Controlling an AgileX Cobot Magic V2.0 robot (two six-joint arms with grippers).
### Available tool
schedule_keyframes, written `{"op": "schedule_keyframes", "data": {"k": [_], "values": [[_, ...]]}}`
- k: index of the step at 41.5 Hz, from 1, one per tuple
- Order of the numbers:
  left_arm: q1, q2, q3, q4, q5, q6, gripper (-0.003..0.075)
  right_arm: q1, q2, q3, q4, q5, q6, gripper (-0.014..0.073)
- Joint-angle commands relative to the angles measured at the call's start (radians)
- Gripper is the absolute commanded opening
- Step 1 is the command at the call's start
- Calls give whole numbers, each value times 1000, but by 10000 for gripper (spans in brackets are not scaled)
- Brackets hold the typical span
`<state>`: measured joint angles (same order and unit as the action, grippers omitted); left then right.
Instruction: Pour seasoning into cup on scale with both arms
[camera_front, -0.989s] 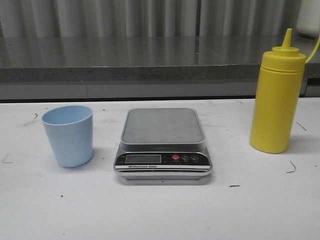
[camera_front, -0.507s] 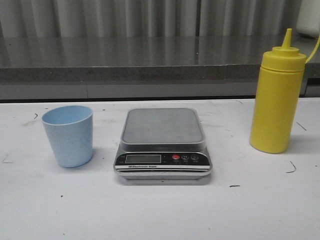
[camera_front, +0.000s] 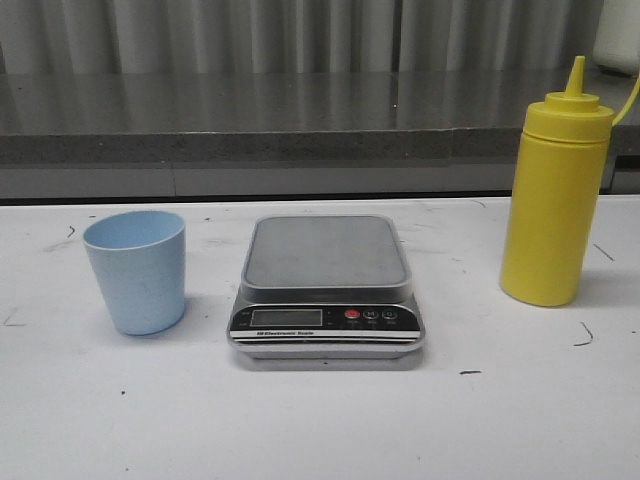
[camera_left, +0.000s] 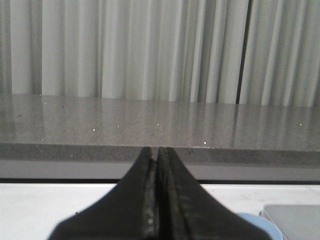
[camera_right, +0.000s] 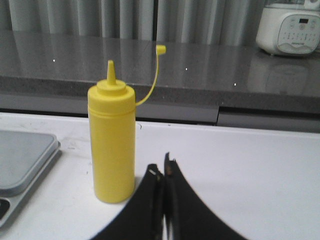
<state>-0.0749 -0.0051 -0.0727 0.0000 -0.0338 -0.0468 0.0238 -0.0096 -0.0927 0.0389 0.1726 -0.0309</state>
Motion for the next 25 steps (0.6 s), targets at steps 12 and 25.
{"op": "schedule_keyframes", "data": {"k": [12,25], "values": [[-5,168,-544,0,388,-2,-20,0,199,-438,2,190,-6,-67],[-5,447,-694,0,609,-2,-20,0,462,-556,-11,369,-6,-67]]}}
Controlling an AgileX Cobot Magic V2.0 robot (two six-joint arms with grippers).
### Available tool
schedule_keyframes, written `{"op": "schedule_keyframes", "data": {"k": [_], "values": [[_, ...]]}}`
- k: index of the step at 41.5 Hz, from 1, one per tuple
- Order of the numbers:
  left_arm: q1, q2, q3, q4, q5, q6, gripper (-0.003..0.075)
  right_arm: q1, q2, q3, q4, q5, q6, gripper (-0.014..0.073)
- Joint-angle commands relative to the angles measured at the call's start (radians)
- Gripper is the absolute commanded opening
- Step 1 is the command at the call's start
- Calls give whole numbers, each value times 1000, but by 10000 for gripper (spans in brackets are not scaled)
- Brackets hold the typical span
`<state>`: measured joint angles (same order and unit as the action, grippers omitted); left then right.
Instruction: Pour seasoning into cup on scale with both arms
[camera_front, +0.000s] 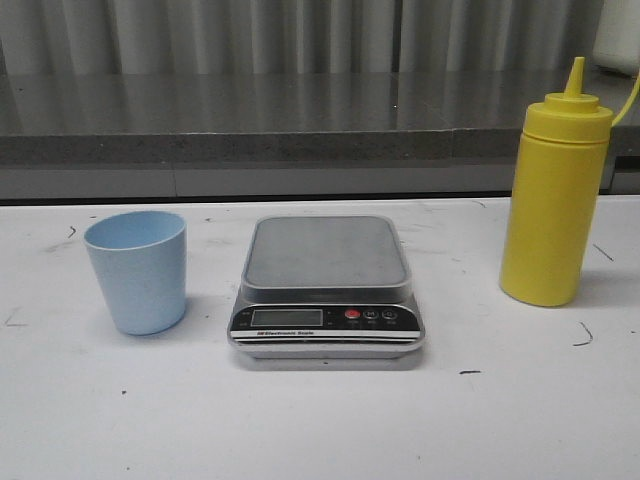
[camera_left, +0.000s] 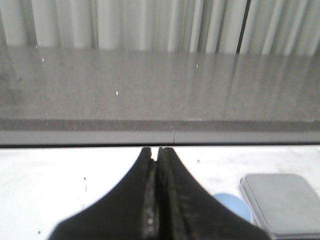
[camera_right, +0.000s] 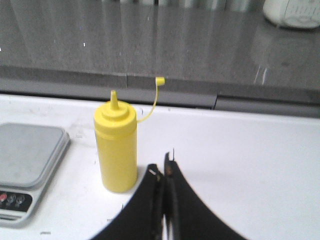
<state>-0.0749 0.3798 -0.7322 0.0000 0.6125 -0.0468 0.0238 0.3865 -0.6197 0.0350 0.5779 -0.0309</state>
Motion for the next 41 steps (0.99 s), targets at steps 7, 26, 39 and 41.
{"op": "schedule_keyframes", "data": {"k": [7,26,39,41], "values": [[-5,146,-33,0,7,-2,-20,0,159,-23,-7,20,-6,-67],[-7,302,-31,-15,21,-2,214,0,295,-23,-7,48,-36,384],[-62,459,-70,-28,43,24,525,0,295,-23,-6,51,-36,541],[-83,500,-87,-28,53,26,521,0,295,-23,-6,50,-36,541]]}}
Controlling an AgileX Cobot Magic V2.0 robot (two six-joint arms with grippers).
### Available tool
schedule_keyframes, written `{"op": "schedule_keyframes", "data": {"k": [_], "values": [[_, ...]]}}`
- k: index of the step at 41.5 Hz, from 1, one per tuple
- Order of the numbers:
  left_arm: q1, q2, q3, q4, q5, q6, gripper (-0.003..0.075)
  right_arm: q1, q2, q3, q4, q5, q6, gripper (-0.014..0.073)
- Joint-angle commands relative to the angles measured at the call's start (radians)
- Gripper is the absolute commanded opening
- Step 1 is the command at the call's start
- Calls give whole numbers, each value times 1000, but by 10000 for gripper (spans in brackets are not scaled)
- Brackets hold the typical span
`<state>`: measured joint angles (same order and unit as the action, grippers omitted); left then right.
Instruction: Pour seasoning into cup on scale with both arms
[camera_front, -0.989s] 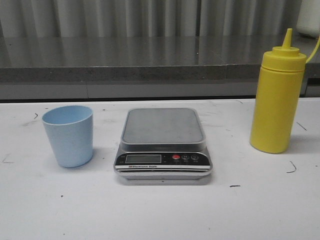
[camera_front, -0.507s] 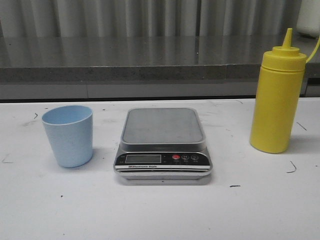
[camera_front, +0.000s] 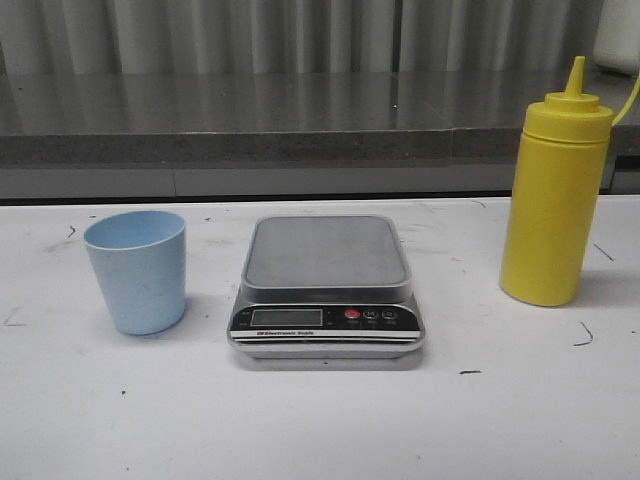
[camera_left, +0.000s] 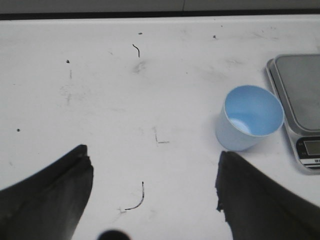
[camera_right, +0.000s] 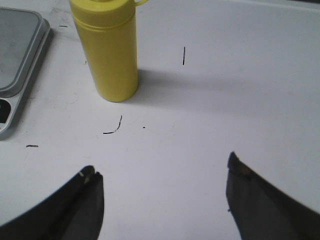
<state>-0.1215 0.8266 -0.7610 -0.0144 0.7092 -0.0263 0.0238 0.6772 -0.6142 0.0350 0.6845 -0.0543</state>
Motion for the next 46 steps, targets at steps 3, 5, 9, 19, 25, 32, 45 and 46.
{"op": "schedule_keyframes", "data": {"k": [3,5,9,19,25,32,45,46], "values": [[-73,115,-92,-14,-23,6,513,0,5,-29,-6,-54,-12,541],[-92,153,-115,-14,-11,6,512,0,5,-29,-6,-56,-12,541],[-130,247,-160,-14,2,6,512,0,5,-29,-6,-56,-12,541],[-203,477,-295,-14,26,6,512,0,5,-29,-6,-56,-12,541],[-206,617,-384,-15,79,6,512,0,5,-29,-6,-56,-12,541],[-206,756,-471,-15,89,6,512,0,5,-29,-6,-56,-12,541],[-206,937,-552,-16,80,6,512,0,5,-29,-6,-56,-12,541],[-206,942,-554,-16,80,6,512,0,5,-29,-6,-56,-12,541]]}}
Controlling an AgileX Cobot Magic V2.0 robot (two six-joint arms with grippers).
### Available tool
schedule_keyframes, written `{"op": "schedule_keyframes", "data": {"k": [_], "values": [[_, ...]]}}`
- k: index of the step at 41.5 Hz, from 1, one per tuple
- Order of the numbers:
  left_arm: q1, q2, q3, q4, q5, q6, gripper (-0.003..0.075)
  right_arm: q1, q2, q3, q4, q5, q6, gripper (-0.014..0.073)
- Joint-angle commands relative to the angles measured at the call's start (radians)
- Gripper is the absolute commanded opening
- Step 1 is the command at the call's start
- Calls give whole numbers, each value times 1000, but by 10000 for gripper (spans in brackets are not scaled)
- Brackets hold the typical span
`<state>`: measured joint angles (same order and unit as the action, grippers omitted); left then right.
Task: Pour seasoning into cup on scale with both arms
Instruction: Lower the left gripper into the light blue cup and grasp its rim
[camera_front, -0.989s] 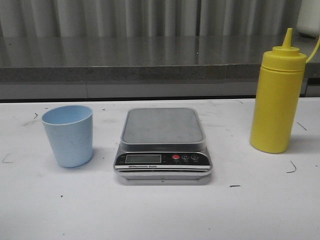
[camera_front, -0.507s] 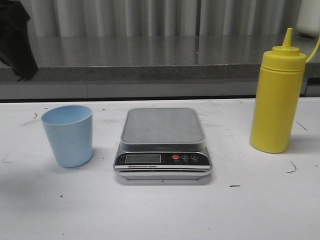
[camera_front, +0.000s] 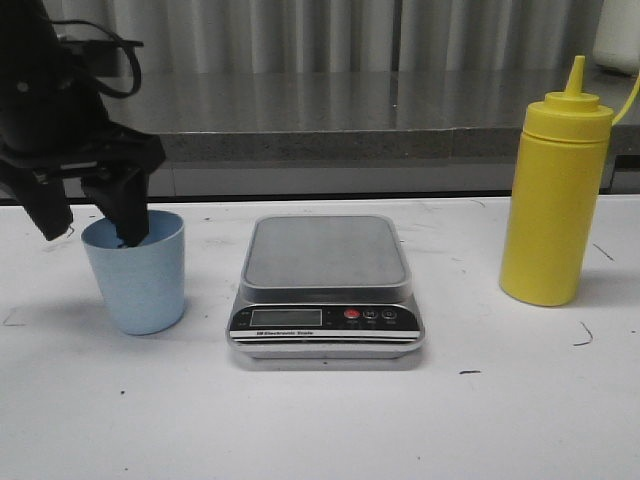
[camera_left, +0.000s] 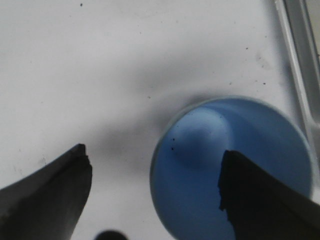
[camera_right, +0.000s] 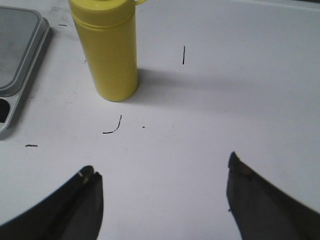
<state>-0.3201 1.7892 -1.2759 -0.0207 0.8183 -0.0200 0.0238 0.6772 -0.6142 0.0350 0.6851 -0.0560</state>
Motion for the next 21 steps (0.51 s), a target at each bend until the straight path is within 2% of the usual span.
{"op": "schedule_keyframes", "data": {"k": [1,5,14,21], "values": [[-7,-15,-39,-12,-29,-1,512,0,5,-29,-6,-56,-11,541],[-7,-2,-39,-30,-28,-1,463,0,5,-29,-6,-56,-11,541],[-7,0,-40,-32,-64,-1,203,0,5,-29,-6,-56,-11,541],[-7,0,-40,-37,-57,-1,69,0,5,-29,-6,-56,-11,541]]}}
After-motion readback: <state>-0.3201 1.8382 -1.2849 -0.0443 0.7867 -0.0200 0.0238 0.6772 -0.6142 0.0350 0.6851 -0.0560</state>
